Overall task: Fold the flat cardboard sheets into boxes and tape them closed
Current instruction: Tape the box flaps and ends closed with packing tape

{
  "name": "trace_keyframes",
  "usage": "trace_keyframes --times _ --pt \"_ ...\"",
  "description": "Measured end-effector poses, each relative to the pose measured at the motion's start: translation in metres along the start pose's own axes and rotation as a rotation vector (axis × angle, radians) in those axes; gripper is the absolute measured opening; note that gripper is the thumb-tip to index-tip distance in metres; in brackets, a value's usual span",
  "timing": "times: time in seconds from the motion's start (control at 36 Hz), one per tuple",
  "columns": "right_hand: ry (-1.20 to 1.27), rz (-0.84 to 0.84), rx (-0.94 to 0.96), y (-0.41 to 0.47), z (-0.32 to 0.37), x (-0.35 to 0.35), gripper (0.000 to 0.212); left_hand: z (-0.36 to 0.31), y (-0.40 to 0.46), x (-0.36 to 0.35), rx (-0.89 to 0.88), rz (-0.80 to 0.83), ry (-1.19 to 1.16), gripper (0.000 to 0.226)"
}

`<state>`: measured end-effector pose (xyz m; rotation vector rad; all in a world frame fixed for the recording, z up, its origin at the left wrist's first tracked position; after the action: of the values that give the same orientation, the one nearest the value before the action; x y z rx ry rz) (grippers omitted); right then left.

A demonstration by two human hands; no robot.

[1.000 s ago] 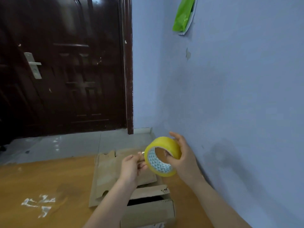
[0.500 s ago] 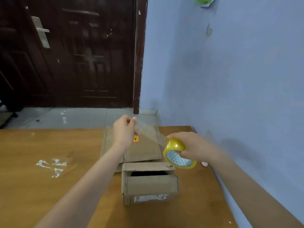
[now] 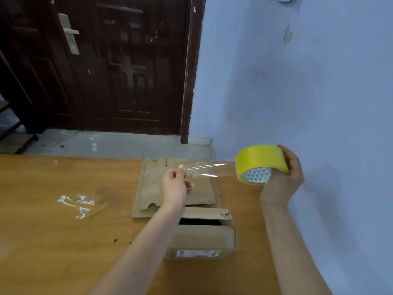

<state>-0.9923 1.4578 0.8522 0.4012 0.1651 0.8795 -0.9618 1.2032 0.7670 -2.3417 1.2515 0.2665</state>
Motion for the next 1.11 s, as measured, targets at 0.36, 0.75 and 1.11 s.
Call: trace_keyframes --times 0.36,0.75,1.11 --pt "-0.968 0.274 1.055 -0.002 -0.037 0.020 0.045 -0.005 -0.016 0.050 -0.177 -0.086 0.145 0.026" --pt "-1.002 0.554 0.859 -0.032 -0.086 0.027 0.067 0.087 -0.014 0.080 0.133 -0.137 0.075 0.021" --pt "-0.544 0.444 0.037 -0.033 -0.129 0.059 0.088 0.101 -0.009 0.087 0.099 -0.120 0.024 0.021"
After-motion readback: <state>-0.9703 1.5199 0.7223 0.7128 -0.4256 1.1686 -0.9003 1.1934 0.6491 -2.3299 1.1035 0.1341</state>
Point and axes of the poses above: each hand's wrist, its own y-axis towards the middle knuckle, its own x-axis out of the back of the hand, z = x × y, the point moved 7 cm from there along y, towards the middle knuckle, and after that the axes turned 15 degrees about -y, right-handed, at the moved point
